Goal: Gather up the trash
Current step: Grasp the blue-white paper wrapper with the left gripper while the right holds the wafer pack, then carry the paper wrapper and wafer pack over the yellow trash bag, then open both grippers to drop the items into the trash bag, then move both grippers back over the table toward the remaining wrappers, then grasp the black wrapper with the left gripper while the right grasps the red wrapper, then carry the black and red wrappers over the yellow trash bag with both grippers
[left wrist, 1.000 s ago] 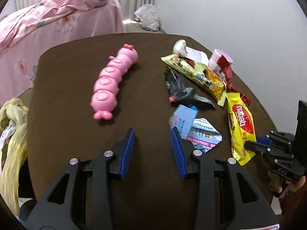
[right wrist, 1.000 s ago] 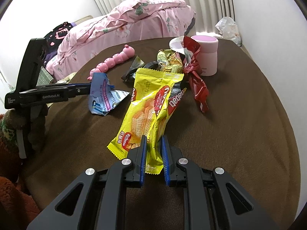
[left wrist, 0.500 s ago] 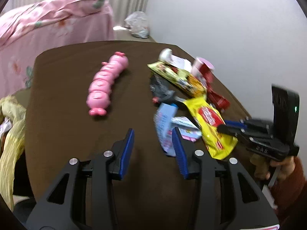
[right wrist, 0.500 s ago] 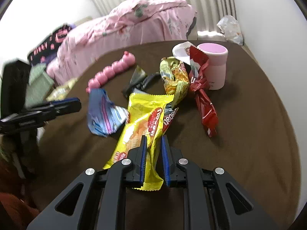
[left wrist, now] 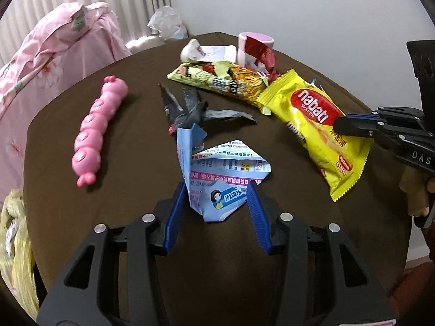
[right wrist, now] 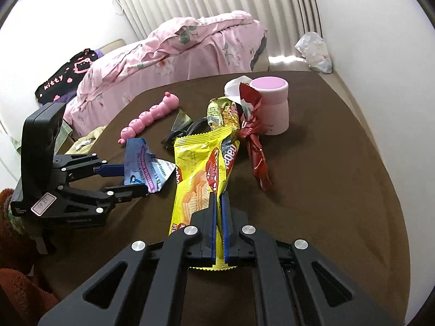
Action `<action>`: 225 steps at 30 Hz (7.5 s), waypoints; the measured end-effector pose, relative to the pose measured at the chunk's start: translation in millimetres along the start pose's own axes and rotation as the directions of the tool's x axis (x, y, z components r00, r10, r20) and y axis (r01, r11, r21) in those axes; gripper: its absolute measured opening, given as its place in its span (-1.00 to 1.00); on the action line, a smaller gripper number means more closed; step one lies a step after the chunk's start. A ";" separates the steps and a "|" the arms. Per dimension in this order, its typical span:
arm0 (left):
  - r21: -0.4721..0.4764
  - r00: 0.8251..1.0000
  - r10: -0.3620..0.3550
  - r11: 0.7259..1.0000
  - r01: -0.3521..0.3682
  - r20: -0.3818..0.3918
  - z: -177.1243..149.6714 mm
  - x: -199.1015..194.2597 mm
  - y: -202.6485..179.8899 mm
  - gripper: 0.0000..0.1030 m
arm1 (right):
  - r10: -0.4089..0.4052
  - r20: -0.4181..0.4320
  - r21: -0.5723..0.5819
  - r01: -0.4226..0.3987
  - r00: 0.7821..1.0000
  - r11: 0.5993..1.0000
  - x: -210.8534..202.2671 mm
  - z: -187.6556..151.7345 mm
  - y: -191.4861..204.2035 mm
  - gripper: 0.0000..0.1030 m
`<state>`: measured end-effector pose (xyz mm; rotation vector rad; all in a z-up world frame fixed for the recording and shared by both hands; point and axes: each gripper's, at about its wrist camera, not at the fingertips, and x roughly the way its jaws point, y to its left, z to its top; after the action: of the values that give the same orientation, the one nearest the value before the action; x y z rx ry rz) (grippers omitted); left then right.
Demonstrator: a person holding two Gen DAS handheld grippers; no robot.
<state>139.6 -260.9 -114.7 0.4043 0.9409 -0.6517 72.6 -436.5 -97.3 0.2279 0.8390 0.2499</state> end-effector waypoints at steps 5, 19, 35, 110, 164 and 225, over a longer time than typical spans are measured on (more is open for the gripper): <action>-0.100 0.999 -0.045 0.994 0.047 0.027 5.8 2.6 16.2 -0.65 | -0.029 0.020 -0.015 0.029 0.999 0.999 -3.3 -1.3 1.5 -0.91; -0.272 0.984 -0.017 0.960 0.065 0.175 -5.9 -53.2 53.1 -0.94 | -0.030 0.073 -0.058 0.034 0.997 0.998 -24.7 13.3 19.6 -0.91; -0.475 0.916 0.258 0.875 -0.088 0.307 -72.3 -181.4 139.9 -0.94 | 0.105 0.149 -0.342 -0.048 0.983 0.938 -24.0 88.5 166.7 -0.91; -0.778 0.869 0.423 0.623 -0.074 0.257 -118.3 -183.7 208.6 -0.09 | 0.144 0.000 -0.339 -0.136 0.990 0.931 59.5 112.2 170.5 -0.06; -0.433 0.997 -0.012 0.901 0.042 0.071 -31.8 -45.3 75.9 -0.24 | -0.086 -0.025 -0.085 0.084 0.996 0.993 63.6 58.8 -1.8 -0.56; -0.425 0.911 0.251 0.900 -0.095 0.327 -68.3 -189.2 125.3 -0.35 | 0.091 0.149 -0.383 -0.027 0.985 0.923 -26.4 86.5 166.4 -0.56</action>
<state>102.3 -64.9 13.2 -0.0088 0.6372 -0.3356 99.7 -295.8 26.4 -0.0903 0.6048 0.4395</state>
